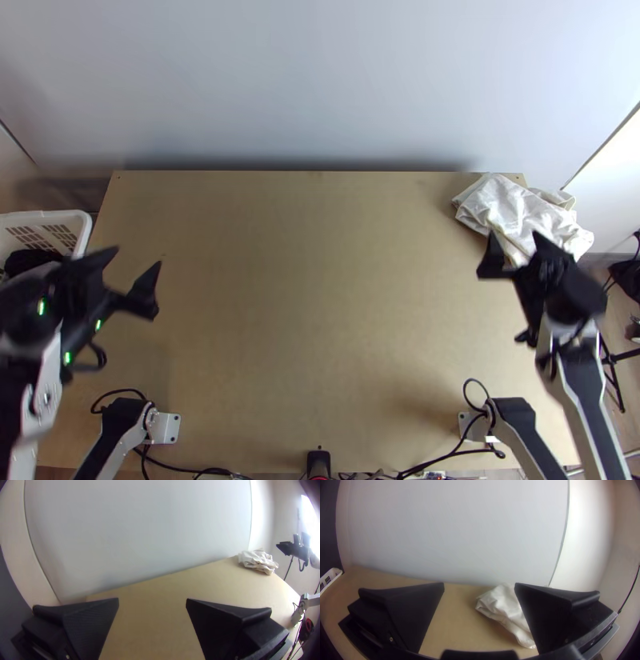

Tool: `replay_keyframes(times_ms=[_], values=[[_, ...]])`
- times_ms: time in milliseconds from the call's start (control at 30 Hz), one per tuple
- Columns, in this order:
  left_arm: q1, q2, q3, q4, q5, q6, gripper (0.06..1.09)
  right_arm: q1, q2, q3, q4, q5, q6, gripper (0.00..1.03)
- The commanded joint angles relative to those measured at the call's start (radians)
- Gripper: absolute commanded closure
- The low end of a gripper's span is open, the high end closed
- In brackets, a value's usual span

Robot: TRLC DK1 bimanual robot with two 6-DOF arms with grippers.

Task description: Fold the t-shirt

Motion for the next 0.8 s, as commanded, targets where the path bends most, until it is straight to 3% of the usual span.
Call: replay_keyframes(times_ms=[0,67,100,133,233,333,467,567,767], values=[[0.140,-0.332,-0.321,0.063,-0.020,-0.011,0.10,0.075,-0.445,-0.318,0.056,0.115,-0.001,0.04],[0.246,-0.416,-0.394,0.097,-0.021,-0.094,0.10,0.070,-0.692,-0.432,0.070,0.166,-0.012,0.04],[0.298,-0.482,-0.433,0.120,-0.021,-0.113,0.10,0.066,-0.690,-0.463,0.142,0.200,-0.039,0.04],[0.338,-0.571,-0.476,0.141,-0.020,-0.133,0.10,0.059,-0.681,-0.459,0.102,0.235,-0.041,0.04],[0.370,-0.591,-0.532,0.161,-0.021,-0.143,0.10,0.029,-0.684,-0.507,0.139,0.235,-0.036,0.04],[0.373,-0.597,-0.605,0.196,-0.021,-0.119,0.10,0.044,-0.686,-0.509,0.024,0.233,0.025,0.04],[0.321,-0.597,-0.685,0.229,-0.014,-0.139,0.10,0.135,-0.686,-0.506,-0.079,0.233,0.013,0.04],[0.296,-0.573,-0.719,0.213,-0.014,-0.176,0.10,0.158,-0.683,-0.510,-0.157,0.235,0.113,0.04],[0.315,-0.590,-0.711,0.154,-0.020,-0.156,0.10,0.162,-0.681,-0.510,-0.185,0.235,0.225,0.04]])
